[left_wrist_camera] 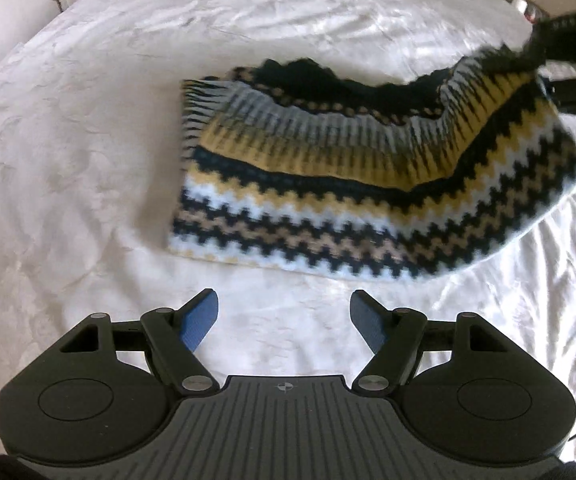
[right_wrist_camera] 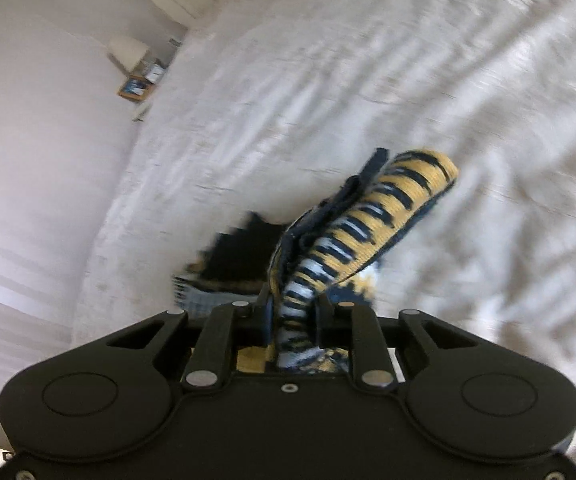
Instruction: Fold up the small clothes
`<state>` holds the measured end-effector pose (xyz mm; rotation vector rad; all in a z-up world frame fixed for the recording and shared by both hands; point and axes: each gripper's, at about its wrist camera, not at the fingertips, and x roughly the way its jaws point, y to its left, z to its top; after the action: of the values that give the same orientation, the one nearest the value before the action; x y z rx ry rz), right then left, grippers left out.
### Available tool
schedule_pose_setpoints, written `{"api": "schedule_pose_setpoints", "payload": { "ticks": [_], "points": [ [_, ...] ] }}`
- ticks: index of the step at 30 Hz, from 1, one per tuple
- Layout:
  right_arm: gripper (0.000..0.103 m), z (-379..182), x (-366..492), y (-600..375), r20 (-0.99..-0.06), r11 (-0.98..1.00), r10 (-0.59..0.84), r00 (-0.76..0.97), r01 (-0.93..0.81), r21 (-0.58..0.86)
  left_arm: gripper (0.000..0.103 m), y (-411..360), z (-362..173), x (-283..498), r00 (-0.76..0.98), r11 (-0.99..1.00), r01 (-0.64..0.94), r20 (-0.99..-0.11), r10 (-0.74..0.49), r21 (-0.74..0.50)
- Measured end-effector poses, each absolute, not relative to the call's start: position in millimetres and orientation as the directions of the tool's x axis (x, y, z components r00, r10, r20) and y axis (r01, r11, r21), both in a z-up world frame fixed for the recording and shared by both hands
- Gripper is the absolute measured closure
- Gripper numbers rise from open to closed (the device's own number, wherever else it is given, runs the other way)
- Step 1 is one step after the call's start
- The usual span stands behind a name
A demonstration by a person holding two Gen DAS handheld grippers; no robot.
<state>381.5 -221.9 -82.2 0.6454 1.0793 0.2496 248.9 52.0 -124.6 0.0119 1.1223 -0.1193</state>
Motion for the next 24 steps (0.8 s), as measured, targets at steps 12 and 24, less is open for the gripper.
{"api": "schedule_pose_setpoints", "payload": {
  "ticks": [12, 24],
  "points": [
    [0.083, -105.9, 429.9, -77.2, -0.71, 0.748, 0.581, 0.398, 0.084, 0.659, 0.031, 147.6, -136.2, 255.9, 0.434, 0.997, 0.067, -0.898, -0.069, -0.044],
    [0.041, -115.0, 424.0, -40.4, -0.795, 0.857, 0.47, 0.383, 0.017, 0.515, 0.03, 162.6, -130.1, 283.6, 0.48, 0.967, 0.121, -0.84, -0.254, -0.224]
  ]
}}
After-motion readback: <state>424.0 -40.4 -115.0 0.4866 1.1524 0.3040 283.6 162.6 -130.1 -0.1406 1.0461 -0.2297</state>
